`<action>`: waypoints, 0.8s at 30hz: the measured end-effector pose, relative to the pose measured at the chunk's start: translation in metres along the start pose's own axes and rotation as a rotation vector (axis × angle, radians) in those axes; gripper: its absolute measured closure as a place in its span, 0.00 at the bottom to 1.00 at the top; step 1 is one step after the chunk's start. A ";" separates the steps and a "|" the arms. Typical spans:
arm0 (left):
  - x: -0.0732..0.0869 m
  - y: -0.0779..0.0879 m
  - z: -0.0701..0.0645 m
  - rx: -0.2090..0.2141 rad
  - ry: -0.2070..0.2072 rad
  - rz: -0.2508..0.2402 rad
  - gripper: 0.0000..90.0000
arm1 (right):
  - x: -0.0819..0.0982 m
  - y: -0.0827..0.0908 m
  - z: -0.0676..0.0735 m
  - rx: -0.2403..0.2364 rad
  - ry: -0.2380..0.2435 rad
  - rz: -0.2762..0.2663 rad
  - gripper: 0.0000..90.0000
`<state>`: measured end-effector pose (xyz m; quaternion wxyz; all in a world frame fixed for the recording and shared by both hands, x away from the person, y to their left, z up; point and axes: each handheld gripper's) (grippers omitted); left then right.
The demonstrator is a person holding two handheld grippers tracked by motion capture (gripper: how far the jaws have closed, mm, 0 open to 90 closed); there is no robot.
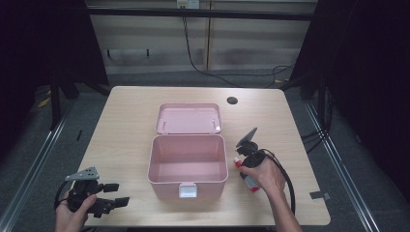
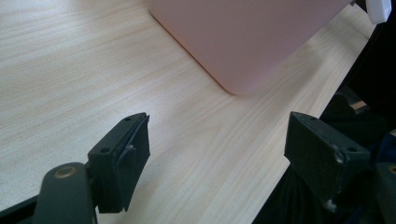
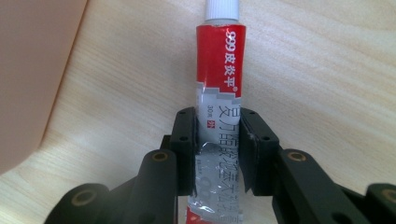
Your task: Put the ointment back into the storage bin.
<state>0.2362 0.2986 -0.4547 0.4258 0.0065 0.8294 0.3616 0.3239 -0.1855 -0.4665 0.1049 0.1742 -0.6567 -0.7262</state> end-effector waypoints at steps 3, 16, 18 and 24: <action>0.000 0.000 0.000 0.007 -0.004 -0.002 0.25 | -0.001 -0.001 0.004 0.029 0.042 0.010 0.78; 0.000 0.000 0.000 0.004 -0.003 -0.005 0.25 | 0.001 0.003 0.001 -0.005 0.063 0.012 0.79; 0.000 0.000 0.000 0.005 -0.003 -0.004 0.25 | 0.003 0.004 0.001 -0.012 0.068 0.009 0.80; 0.000 0.000 0.000 0.005 -0.002 -0.004 0.25 | 0.008 0.009 0.001 -0.041 0.100 -0.006 0.79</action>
Point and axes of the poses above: each handheld gripper's, and its own axes: y roughly backward along the jaws, x roughly out of its underside, z roughly to its left, and after that the axes turned 3 degrees about -z, right-handed
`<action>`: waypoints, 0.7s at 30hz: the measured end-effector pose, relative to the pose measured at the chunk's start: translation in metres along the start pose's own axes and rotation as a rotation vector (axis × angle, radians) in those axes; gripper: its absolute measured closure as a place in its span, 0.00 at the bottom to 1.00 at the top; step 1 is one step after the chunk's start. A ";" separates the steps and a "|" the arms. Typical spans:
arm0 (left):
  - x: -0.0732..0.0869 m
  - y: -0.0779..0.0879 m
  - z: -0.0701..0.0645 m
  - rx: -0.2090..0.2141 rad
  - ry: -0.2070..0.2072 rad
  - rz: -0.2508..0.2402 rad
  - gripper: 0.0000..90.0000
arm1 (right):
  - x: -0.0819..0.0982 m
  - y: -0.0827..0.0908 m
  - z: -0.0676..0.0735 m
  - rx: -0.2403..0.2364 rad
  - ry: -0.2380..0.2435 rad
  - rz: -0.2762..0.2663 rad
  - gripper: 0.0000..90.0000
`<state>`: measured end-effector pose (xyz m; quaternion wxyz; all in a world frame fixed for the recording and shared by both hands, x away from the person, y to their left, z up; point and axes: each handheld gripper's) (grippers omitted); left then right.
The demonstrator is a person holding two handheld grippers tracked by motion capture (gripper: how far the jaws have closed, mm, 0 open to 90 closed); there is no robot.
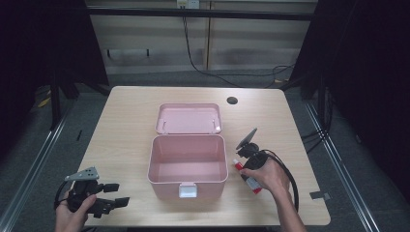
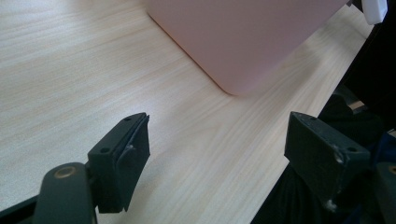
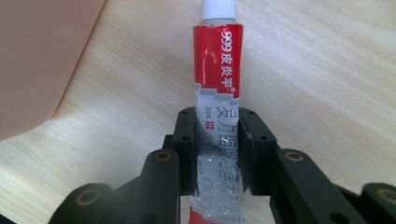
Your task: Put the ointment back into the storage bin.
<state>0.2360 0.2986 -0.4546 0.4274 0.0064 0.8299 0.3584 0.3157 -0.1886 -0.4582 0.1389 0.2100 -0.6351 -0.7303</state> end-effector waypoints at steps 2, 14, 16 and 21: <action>0.000 0.000 0.000 0.002 0.000 0.002 0.25 | 0.001 0.001 0.001 -0.006 0.015 -0.007 0.79; 0.000 0.000 0.000 0.002 -0.001 0.003 0.25 | 0.009 0.017 -0.001 -0.065 0.063 -0.023 0.79; 0.000 0.000 0.000 -0.001 0.001 0.002 0.25 | 0.012 0.019 -0.003 -0.090 0.074 -0.028 0.79; 0.000 0.000 0.000 0.000 0.000 0.004 0.25 | 0.016 0.023 -0.004 -0.112 0.088 -0.039 0.79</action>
Point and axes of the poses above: each handheld gripper's, and its own axes: y roughly backward along the jaws, x roughly out of its underside, z roughly to its left, and after that the axes turned 3 degrees about -z, right-handed
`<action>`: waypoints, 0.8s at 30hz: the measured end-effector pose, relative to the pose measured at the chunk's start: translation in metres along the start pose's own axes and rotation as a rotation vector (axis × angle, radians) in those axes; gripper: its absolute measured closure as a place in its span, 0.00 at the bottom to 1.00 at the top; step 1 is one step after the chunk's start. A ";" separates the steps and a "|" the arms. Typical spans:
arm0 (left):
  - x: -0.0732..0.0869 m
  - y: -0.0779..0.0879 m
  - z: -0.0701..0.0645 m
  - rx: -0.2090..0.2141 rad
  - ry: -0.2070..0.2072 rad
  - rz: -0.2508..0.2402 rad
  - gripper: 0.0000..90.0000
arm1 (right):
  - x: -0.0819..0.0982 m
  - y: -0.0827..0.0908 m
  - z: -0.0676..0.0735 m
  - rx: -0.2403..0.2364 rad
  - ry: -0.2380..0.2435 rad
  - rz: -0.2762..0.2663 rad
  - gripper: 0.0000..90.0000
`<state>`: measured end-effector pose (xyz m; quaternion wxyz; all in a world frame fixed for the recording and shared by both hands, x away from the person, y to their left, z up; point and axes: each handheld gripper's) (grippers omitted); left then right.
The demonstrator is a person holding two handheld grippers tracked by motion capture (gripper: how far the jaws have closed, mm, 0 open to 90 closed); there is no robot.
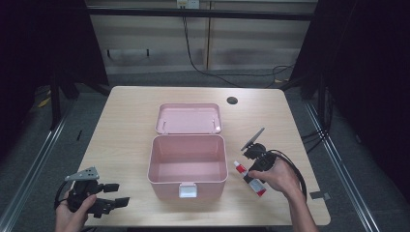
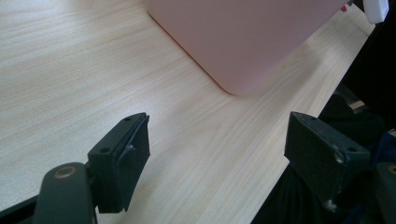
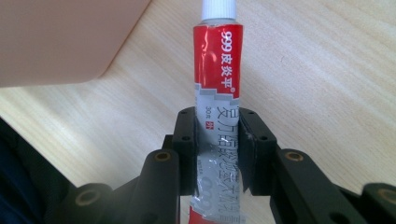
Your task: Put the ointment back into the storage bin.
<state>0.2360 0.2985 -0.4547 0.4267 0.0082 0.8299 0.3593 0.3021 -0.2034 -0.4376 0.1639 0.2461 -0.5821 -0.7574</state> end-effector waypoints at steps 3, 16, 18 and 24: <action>0.000 0.000 0.000 0.000 0.000 -0.002 0.25 | 0.001 0.004 0.001 0.013 0.023 -0.006 0.79; 0.000 0.000 0.000 -0.001 -0.001 -0.001 0.25 | 0.006 0.027 0.006 0.013 0.077 -0.051 0.79; 0.000 0.000 0.000 -0.004 -0.001 -0.004 0.25 | 0.006 0.028 0.006 0.005 0.078 -0.050 0.79; 0.000 0.000 -0.001 -0.006 0.002 -0.003 0.25 | 0.005 0.035 0.009 0.000 0.103 -0.034 0.79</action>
Point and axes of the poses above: each handheld gripper's, and its own axes: y roughly backward along the jaws, x roughly out of its underside, z roughly to its left, and after that the axes turned 3 degrees about -z, right-handed
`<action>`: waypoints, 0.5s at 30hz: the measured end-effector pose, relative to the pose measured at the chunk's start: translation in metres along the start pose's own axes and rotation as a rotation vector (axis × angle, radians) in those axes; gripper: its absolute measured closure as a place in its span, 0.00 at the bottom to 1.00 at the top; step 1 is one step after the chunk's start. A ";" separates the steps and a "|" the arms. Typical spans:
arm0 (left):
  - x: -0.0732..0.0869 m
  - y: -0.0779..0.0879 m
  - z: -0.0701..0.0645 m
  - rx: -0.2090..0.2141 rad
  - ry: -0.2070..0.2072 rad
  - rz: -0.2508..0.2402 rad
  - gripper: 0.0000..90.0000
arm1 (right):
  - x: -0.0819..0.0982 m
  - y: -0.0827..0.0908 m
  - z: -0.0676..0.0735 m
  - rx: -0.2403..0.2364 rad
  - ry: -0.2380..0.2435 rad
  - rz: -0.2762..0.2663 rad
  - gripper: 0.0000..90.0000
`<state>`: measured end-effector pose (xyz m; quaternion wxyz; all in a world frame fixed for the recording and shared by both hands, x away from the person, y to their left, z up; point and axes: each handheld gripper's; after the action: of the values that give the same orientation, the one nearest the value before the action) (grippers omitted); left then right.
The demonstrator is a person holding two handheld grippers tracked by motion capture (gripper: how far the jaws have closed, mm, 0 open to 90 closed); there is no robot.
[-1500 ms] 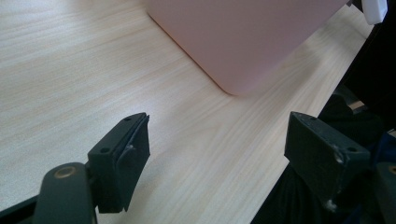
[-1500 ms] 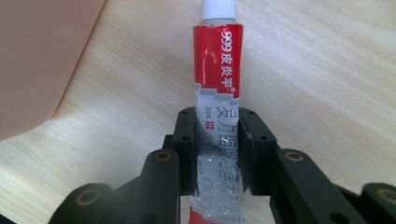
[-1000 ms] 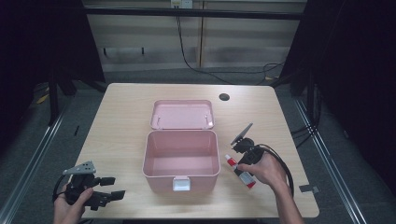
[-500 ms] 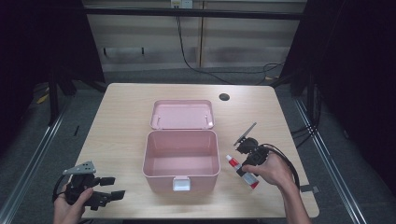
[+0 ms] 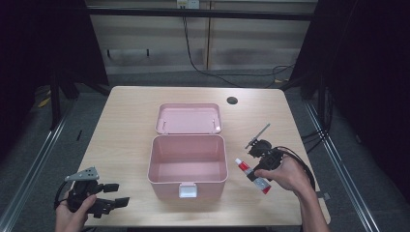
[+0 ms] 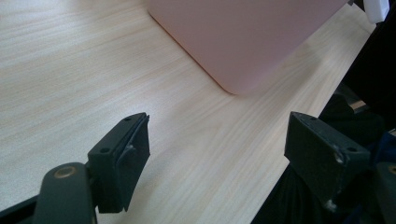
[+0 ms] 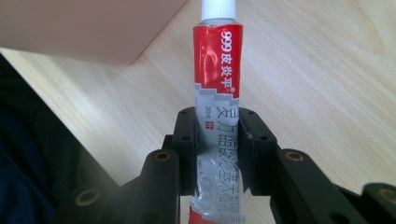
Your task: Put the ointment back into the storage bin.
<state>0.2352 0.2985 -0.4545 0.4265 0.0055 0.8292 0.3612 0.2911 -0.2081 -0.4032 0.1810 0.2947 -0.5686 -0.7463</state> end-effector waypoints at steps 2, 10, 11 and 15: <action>0.000 0.000 0.000 -0.003 -0.003 -0.001 0.25 | 0.000 0.004 0.000 0.001 0.015 -0.009 0.79; 0.000 -0.001 -0.001 0.002 -0.005 0.008 0.25 | -0.006 0.023 0.007 -0.006 0.064 -0.039 0.79; 0.000 -0.001 0.000 0.002 -0.009 0.010 0.25 | -0.006 0.024 0.008 -0.001 0.076 -0.039 0.79; 0.000 0.000 0.000 0.000 -0.001 0.001 0.25 | -0.009 0.029 0.010 0.002 0.090 -0.037 0.79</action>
<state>0.2349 0.2986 -0.4548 0.4269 0.0059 0.8289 0.3615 0.2896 -0.2038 -0.3713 0.1922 0.3388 -0.5549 -0.7351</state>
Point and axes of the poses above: each handheld gripper's, and its own axes: y roughly backward along the jaws, x roughly out of its underside, z roughly to its left, and after that the axes turned 3 degrees about -z, right-handed
